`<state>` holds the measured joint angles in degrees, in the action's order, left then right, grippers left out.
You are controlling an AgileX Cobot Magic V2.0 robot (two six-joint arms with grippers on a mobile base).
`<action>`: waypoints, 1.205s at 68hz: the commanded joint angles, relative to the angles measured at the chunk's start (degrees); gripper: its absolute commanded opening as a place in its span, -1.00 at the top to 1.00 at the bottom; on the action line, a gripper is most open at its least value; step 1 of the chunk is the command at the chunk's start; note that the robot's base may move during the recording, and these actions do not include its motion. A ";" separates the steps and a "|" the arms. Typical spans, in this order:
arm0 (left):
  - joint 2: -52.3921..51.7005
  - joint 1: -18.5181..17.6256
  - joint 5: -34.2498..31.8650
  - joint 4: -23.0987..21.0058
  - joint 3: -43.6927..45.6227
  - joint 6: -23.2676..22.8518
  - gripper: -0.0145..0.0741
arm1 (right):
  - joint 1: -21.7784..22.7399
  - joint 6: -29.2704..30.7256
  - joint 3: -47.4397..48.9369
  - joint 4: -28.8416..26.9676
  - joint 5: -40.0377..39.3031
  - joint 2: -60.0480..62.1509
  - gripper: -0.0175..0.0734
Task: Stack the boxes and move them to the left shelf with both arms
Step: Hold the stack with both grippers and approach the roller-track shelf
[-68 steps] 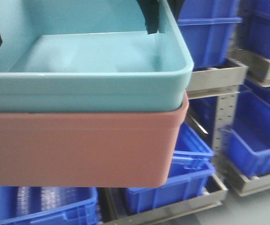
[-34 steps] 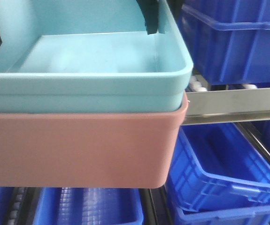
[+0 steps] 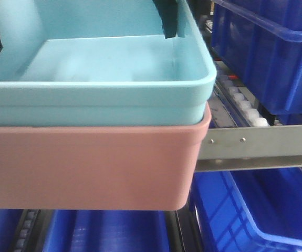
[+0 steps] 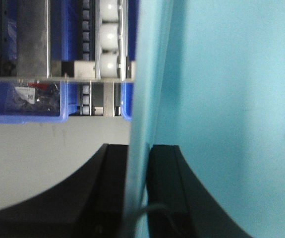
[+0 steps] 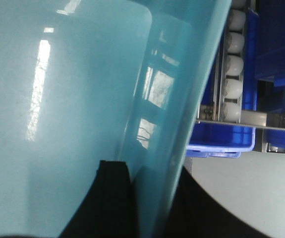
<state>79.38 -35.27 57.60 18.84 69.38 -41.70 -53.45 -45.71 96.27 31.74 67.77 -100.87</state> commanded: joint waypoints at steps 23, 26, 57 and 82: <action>-1.91 -1.75 -12.79 -5.18 2.86 -0.87 0.70 | -2.02 0.86 2.33 -3.44 -12.02 2.59 0.49; -1.91 -1.75 -12.79 -5.18 2.86 -0.87 0.70 | -2.02 0.86 2.33 -3.44 -12.02 2.59 0.49; -1.91 -1.75 -12.79 -5.18 2.86 -0.87 0.70 | -2.02 0.86 2.33 -3.44 -12.02 2.59 0.49; -1.91 -1.75 -12.79 -5.18 2.86 -0.87 0.70 | -2.02 0.86 2.33 -3.44 -12.02 2.59 0.49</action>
<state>79.38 -35.27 57.60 18.84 69.38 -41.80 -53.45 -45.82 96.27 31.74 67.77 -100.87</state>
